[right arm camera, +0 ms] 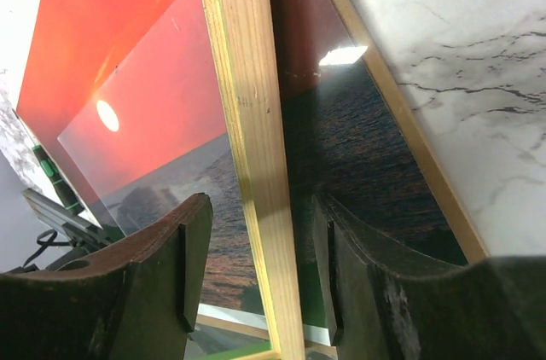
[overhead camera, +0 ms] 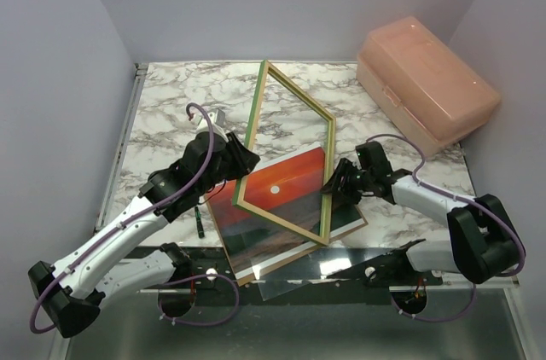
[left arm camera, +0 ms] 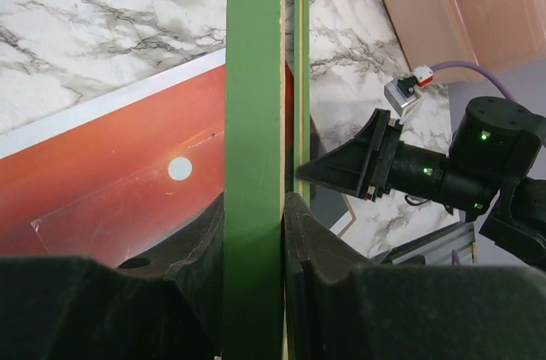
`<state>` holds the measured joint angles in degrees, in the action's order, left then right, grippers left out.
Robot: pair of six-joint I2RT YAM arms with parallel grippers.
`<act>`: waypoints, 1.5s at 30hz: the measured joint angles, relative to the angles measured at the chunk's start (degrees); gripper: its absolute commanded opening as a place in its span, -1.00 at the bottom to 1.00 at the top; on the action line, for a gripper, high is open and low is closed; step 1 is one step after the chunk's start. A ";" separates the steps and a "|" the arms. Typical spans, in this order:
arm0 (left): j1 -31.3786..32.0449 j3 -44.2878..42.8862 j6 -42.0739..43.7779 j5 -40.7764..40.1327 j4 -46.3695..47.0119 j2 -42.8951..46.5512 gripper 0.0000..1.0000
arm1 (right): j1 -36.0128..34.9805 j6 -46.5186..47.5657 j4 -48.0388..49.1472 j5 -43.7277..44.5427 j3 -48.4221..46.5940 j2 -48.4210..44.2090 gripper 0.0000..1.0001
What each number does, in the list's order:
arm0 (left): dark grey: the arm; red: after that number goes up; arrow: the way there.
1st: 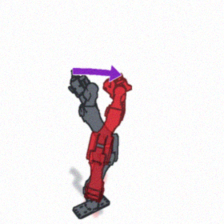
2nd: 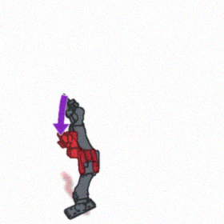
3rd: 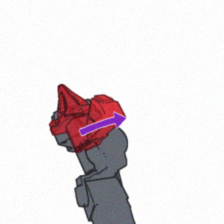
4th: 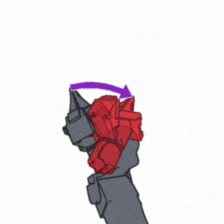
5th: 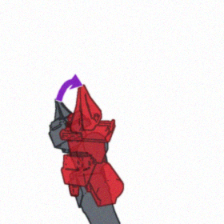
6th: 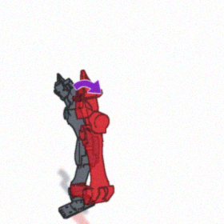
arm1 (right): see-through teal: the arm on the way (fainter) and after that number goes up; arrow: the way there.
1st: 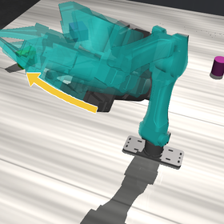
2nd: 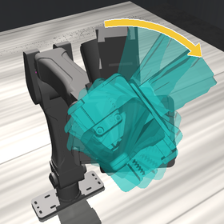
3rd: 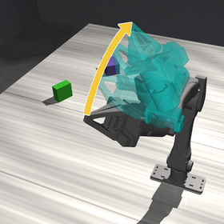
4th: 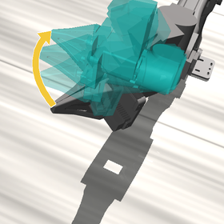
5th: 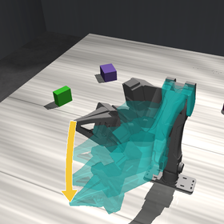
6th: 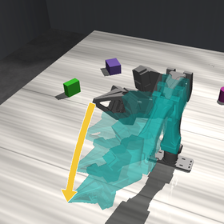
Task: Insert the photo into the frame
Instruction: Turn over the photo frame at the center of the board.
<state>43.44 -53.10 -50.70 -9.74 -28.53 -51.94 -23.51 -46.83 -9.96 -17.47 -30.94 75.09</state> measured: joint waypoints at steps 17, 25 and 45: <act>-1.75 9.92 -0.42 -1.77 -1.90 2.71 0.01 | 1.18 2.99 2.47 -0.37 -0.24 3.56 -0.86; -1.42 12.63 1.09 -2.03 -7.54 -2.38 -0.18 | 0.96 5.53 -2.16 2.21 -4.20 4.70 -0.99; -6.95 -2.32 11.41 -5.14 -13.79 -21.27 -0.55 | 2.32 11.45 -11.26 9.90 -22.93 14.91 -0.99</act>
<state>36.49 -55.42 -39.29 -14.87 -42.33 -73.21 -21.19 -35.38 -21.21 -7.57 -53.87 90.00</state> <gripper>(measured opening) 0.280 0.268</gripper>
